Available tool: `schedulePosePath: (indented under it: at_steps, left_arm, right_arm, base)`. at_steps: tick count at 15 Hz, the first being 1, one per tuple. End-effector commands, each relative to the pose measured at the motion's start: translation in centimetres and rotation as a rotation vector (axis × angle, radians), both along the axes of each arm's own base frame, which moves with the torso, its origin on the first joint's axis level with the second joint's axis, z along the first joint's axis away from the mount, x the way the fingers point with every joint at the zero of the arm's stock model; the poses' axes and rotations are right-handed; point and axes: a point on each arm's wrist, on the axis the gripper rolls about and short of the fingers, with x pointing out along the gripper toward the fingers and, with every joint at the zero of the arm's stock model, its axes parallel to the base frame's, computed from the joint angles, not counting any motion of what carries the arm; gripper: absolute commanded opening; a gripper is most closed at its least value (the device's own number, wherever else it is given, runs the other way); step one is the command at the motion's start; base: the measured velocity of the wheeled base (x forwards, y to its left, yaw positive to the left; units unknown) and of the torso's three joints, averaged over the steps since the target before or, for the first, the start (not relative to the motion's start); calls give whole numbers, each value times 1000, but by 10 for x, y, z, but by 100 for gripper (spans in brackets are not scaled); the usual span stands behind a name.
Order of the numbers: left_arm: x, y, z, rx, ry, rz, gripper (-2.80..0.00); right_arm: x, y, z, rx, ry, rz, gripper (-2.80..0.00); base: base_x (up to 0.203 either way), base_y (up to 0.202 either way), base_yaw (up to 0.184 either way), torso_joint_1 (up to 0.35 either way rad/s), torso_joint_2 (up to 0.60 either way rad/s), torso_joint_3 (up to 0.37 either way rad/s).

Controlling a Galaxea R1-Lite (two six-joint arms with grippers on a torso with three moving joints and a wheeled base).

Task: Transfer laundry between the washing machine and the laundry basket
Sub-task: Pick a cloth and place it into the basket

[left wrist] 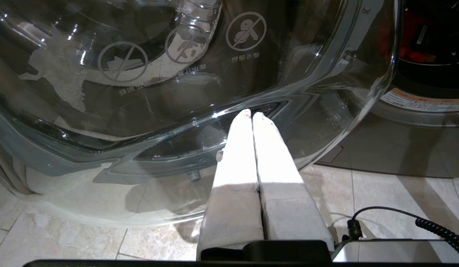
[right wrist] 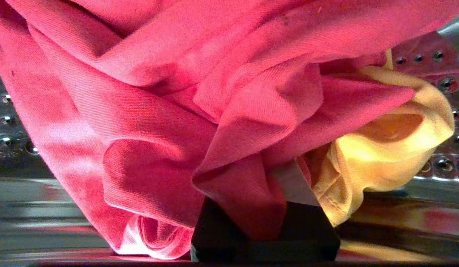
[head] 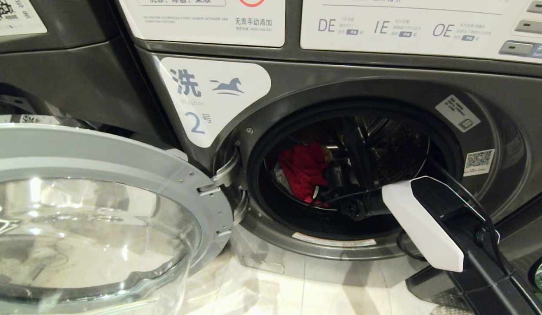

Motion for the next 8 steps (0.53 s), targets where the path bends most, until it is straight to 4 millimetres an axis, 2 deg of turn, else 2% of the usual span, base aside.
schedulePosePath:
  at_steps: [1, 5, 8]
  left_arm:
    - [0, 0, 0, 0, 0, 0, -280]
    - [0, 0, 0, 0, -1, 0, -280]
    - [0, 0, 0, 0, -2, 0, -280]
  right_arm:
    - [0, 0, 4, 5, -10, -1, -280]
    - [-1, 0, 22, -18, -50, 10, -280]
    - [-11, 8, 67, -1, -131, 13, -280]
  base:
    - [0, 0, 0, 0, 0, 0]
    - [0, 0, 0, 0, 0, 0]
    - [0, 0, 0, 0, 0, 0]
